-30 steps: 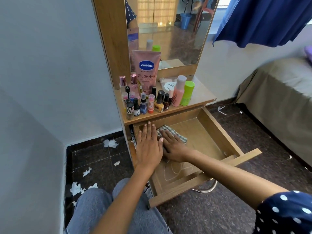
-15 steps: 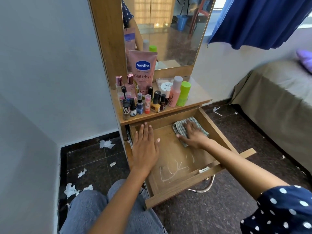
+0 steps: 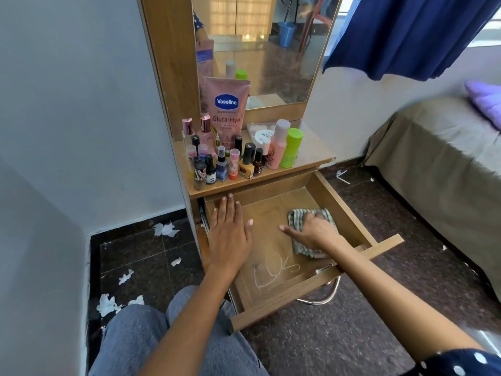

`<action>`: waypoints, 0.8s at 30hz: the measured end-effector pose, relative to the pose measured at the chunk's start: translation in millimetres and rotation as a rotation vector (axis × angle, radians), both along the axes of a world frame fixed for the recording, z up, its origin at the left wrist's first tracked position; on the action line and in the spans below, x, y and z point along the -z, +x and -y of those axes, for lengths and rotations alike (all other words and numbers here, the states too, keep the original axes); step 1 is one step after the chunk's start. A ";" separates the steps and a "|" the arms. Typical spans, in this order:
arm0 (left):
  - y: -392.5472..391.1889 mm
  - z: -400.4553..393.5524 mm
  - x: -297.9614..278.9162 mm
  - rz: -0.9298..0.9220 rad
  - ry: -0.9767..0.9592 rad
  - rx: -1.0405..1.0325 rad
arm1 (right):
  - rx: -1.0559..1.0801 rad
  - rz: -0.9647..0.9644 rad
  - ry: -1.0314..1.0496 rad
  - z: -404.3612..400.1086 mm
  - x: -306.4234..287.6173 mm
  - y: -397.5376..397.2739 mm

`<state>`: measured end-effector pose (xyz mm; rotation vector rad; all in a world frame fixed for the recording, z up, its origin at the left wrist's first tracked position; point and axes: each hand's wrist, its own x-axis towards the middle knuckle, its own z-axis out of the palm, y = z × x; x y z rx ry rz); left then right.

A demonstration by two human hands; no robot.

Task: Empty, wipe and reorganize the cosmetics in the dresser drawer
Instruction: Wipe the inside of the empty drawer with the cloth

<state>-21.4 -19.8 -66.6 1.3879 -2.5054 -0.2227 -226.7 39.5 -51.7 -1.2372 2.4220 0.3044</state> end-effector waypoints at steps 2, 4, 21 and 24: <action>-0.1 -0.5 0.3 -0.007 -0.004 -0.002 | 0.024 -0.001 0.057 -9.0 -0.7 0.7; -0.4 -1.5 0.2 -0.010 -0.004 -0.008 | 0.029 0.006 0.102 -13.8 -1.3 0.2; -1.5 0.6 0.7 0.009 0.003 -0.014 | 0.112 -0.049 -0.117 52.7 2.4 8.4; -0.6 1.2 0.9 0.023 0.002 -0.010 | 0.121 -0.084 -0.058 49.9 2.4 10.0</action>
